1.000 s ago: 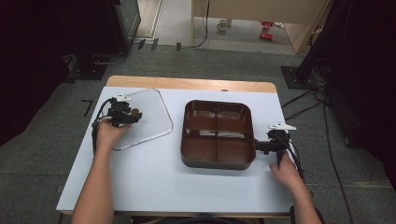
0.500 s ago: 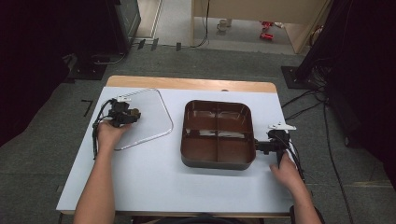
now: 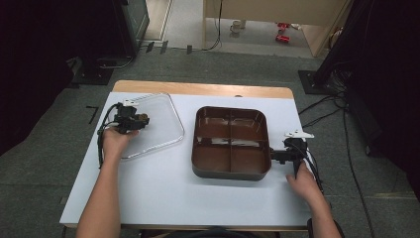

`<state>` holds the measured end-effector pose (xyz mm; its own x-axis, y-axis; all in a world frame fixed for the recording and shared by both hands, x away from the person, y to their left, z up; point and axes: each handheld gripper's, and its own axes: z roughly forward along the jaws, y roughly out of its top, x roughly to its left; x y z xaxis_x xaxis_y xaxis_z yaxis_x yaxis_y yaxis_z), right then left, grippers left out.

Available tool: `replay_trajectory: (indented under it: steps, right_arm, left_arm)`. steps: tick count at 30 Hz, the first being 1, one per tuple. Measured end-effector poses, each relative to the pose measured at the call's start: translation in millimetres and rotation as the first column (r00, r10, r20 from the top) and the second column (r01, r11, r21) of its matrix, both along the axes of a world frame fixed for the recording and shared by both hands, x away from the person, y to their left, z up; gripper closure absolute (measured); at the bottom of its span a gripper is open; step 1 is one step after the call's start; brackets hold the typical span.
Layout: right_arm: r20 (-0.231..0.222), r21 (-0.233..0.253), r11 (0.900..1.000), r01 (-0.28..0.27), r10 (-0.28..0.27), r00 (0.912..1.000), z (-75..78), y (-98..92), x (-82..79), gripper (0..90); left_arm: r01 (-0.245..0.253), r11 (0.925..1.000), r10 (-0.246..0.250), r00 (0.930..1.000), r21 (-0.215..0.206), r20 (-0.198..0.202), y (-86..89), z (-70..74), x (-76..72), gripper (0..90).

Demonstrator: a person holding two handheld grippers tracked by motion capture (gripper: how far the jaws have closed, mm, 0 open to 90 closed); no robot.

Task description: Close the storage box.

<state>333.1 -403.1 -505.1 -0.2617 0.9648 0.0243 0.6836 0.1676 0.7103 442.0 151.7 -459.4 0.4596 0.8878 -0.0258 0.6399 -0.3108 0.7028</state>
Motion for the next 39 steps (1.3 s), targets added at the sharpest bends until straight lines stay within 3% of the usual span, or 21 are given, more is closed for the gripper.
replay_trajectory:
  steps: [6,9,10,16,27,31,39]
  right_arm:
    - [0.0,0.0,1.0,0.0,0.0,1.0,0.0,0.0,0.0,2.6]
    - [0.001,0.0,1.0,0.0,0.0,1.0,0.0,0.0,0.0,2.6]
    - [0.0,0.0,1.0,0.0,0.0,1.0,0.0,0.0,0.0,2.6]
    - [0.0,0.0,1.0,0.0,0.0,1.0,0.0,0.0,0.0,2.6]
    - [0.0,0.001,1.0,0.0,0.0,1.0,0.0,-0.1,0.1,2.5]
    - [0.001,0.001,1.0,0.0,0.0,1.0,-0.1,-0.1,0.0,2.6]
    - [0.0,-0.002,1.0,-0.002,0.002,1.0,0.1,-0.3,-0.1,2.6]
  left_arm:
    - [0.03,0.9995,-0.03,0.9979,-0.002,0.058,-9.0,29.3,-11.2,59.3]
    - [0.038,0.9988,-0.035,0.9969,-0.03,0.071,-10.7,37.2,-14.3,59.3]
    - [0.047,0.9966,-0.041,0.996,-0.067,0.079,-12.2,44.8,-17.2,59.3]
    - [0.091,0.9918,-0.084,0.9929,-0.09,0.085,-27.6,56.8,-21.4,59.3]
    - [0.162,0.9782,-0.152,0.9849,-0.13,0.083,-60.2,65.2,-28.7,59.3]
    - [0.195,0.9764,-0.187,0.9778,-0.092,0.095,-78.4,66.0,-34.9,59.3]
    - [0.262,0.9622,-0.256,0.9635,-0.075,0.078,-111.8,62.4,-44.6,59.3]
